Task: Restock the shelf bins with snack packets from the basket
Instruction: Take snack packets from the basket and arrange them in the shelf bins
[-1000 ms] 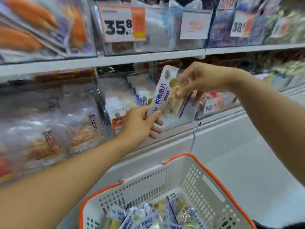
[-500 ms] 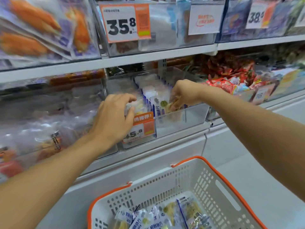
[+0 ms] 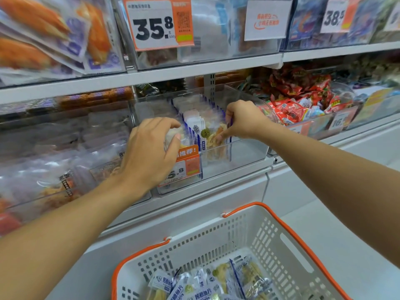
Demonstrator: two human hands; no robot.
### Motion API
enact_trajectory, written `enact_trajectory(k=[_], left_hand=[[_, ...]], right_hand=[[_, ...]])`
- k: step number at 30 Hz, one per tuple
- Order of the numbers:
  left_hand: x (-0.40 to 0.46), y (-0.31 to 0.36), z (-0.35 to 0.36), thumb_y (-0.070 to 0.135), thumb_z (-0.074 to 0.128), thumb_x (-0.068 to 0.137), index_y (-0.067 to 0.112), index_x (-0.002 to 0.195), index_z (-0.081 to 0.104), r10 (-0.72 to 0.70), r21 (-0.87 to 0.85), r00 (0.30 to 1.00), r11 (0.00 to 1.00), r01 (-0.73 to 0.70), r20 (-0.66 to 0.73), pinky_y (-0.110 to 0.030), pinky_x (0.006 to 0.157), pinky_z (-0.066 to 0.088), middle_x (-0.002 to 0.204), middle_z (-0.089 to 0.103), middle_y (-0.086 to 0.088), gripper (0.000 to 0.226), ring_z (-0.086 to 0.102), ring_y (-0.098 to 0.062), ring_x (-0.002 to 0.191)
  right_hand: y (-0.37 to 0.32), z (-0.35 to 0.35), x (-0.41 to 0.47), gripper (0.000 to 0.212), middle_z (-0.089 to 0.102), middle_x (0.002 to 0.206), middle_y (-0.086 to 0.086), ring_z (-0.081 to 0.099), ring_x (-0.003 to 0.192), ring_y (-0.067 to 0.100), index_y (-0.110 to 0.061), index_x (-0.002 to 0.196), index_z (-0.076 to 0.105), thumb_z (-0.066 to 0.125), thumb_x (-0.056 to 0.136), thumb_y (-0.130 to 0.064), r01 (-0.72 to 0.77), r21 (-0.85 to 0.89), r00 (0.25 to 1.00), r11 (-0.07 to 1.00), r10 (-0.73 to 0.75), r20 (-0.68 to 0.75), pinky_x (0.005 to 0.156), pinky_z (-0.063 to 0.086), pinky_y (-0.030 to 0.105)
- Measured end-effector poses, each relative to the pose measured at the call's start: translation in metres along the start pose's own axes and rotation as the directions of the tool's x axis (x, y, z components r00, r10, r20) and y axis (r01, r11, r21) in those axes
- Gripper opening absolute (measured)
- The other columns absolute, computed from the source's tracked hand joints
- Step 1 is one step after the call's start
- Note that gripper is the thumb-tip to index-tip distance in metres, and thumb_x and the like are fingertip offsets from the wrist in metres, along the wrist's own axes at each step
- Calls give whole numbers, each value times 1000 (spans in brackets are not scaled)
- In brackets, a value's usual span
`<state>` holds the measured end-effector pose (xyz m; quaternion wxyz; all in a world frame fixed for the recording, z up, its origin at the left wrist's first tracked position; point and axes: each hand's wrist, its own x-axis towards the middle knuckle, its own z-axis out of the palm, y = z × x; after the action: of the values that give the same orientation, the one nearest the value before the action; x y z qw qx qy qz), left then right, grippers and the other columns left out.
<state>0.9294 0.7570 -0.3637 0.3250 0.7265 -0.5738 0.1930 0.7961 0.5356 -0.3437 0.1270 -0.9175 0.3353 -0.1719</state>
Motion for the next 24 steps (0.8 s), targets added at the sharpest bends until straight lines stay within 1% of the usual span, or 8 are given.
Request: enact_trajectory(k=[6,10,13,15,16,18,20,24], left_hand=[[-3,8,2,25,59,91,18,106,64,152,-30,988,988,-153,-35,-36,89,41,104,66,4,18,54,-17,101],[-4,18,4,19,62,90,14,97,64,293,-94,953,950,-299,-72,-26,75,39,89,62,3,9,48,-12,82],[-12,25,14,29,60,92,22,98,63,383,-203,914,913,-353,133,-28,64,44,80,57,10,9,48,-6,68],[-24,25,31,41,58,93,29,104,61,420,-237,787,907,-348,452,-30,63,45,80,58,14,16,50,-1,66],[-32,23,41,45,58,94,31,109,60,401,-234,664,915,-330,631,-28,65,44,83,59,15,21,51,2,68],[-50,20,58,49,56,95,31,123,57,278,-172,327,932,-318,903,-23,70,43,95,61,16,33,53,3,74],[-68,17,69,51,56,95,29,131,53,139,-104,79,934,-341,987,-25,78,48,106,61,13,42,57,-2,84],[-80,18,83,52,55,95,29,133,51,92,-84,8,939,-333,996,-27,83,47,111,62,10,45,57,-10,93]], right_hand=[[7,-20,-8,52,68,72,3,67,67,20,-8,81,64,95,56,-41,-52,-6,998,999,52,20,63,58,38],[7,-39,-17,47,56,55,-2,52,54,14,-12,58,55,89,63,-44,-6,-12,1000,1000,6,28,57,47,29],[4,-65,-32,41,60,62,1,50,55,13,-12,66,63,87,65,-45,-108,189,884,976,8,468,54,40,24],[5,-62,-48,38,73,88,6,65,69,16,-15,92,75,87,68,-41,-176,145,605,974,-9,796,56,47,23],[8,-48,-53,38,75,101,7,71,78,18,-17,105,74,84,73,-36,-169,102,496,980,-5,869,59,51,22],[22,6,-69,36,73,112,6,74,92,23,-18,120,67,74,86,-25,-158,-19,368,987,77,927,69,58,28],[42,85,-99,42,71,113,6,72,96,24,-14,130,61,71,91,-26,-146,-171,263,974,205,943,81,61,36],[89,223,-185,72,54,137,14,57,116,29,-2,139,49,74,86,-43,20,-384,384,923,347,856,99,50,41]])
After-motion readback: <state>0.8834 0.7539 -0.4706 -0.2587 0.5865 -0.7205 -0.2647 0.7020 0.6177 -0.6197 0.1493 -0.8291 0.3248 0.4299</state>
